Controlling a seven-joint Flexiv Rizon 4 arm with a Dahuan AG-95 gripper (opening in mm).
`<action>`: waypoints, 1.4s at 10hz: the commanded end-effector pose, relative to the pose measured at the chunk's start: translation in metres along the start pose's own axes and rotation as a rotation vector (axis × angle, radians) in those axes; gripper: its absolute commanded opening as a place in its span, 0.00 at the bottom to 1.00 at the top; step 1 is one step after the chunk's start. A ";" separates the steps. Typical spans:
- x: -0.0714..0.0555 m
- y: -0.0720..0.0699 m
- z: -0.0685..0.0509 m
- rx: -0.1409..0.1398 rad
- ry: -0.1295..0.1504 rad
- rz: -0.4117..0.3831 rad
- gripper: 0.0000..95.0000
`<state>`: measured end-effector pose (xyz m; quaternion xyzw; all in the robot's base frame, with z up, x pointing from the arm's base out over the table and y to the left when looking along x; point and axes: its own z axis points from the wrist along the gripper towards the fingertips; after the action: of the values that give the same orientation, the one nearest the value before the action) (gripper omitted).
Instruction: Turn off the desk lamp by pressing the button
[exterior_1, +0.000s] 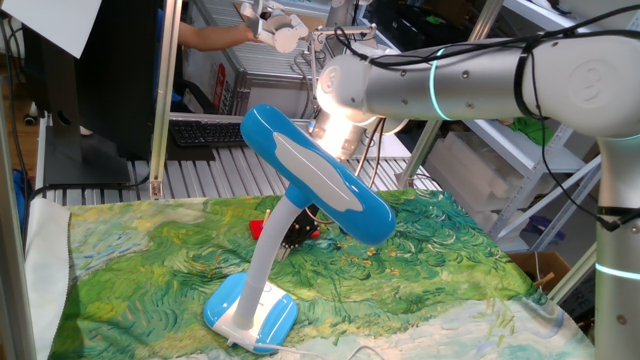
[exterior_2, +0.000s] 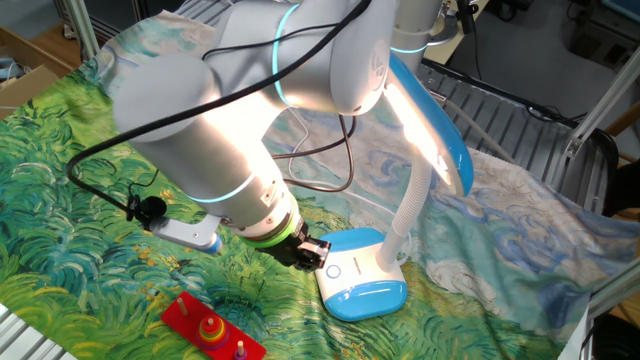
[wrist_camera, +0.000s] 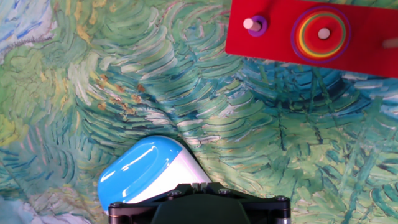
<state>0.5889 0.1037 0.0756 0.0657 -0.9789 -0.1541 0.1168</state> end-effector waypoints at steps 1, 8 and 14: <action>0.000 0.000 0.000 0.003 0.002 0.006 0.00; 0.000 -0.001 0.000 -0.001 -0.002 0.044 0.20; 0.000 -0.001 0.000 -0.013 -0.002 0.059 0.20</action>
<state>0.5895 0.1028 0.0752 0.0357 -0.9794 -0.1573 0.1213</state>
